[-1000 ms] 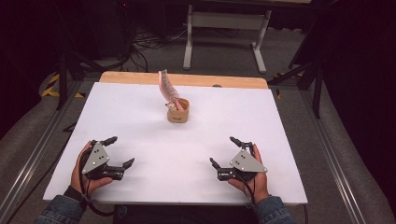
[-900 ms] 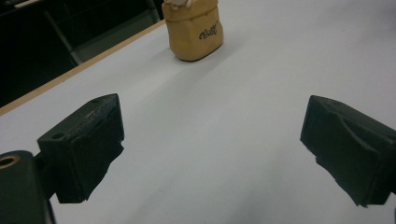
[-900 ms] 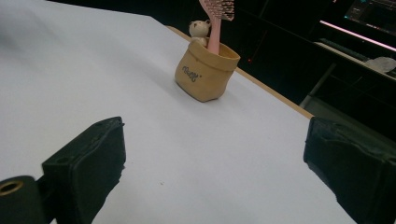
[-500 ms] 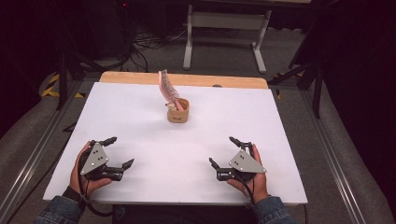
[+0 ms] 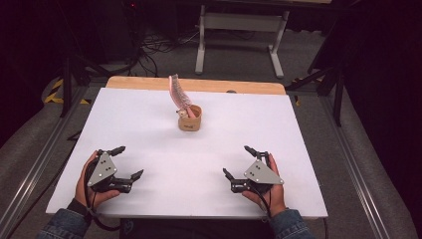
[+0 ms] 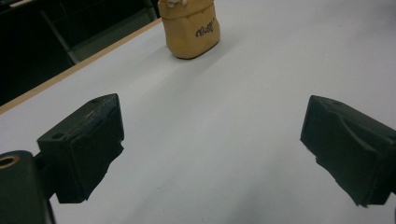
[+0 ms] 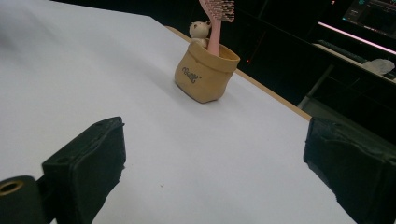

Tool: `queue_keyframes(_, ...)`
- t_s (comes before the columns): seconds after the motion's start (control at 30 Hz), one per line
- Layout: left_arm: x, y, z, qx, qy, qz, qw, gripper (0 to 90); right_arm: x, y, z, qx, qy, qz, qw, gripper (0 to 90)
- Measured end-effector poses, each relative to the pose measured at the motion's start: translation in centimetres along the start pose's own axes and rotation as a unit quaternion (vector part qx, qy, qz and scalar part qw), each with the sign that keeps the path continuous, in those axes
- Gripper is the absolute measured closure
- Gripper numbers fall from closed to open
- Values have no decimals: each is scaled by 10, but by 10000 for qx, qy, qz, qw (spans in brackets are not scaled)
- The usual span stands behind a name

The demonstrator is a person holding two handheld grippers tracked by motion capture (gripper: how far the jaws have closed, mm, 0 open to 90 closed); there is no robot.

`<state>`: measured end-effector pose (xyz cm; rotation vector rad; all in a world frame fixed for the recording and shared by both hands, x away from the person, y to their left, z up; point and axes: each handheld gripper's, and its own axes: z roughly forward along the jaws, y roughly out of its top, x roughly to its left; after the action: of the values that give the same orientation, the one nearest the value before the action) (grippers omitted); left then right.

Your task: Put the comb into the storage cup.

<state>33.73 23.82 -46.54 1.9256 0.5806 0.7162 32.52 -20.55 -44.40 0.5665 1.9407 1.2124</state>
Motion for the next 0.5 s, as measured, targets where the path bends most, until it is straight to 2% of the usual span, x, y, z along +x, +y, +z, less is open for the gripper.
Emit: queue_keyframes(0.5, -1, 1, 3, 36, -52, 54, 10000, 71, -1, -1, 0, 12, 0, 11, 10000, 64)
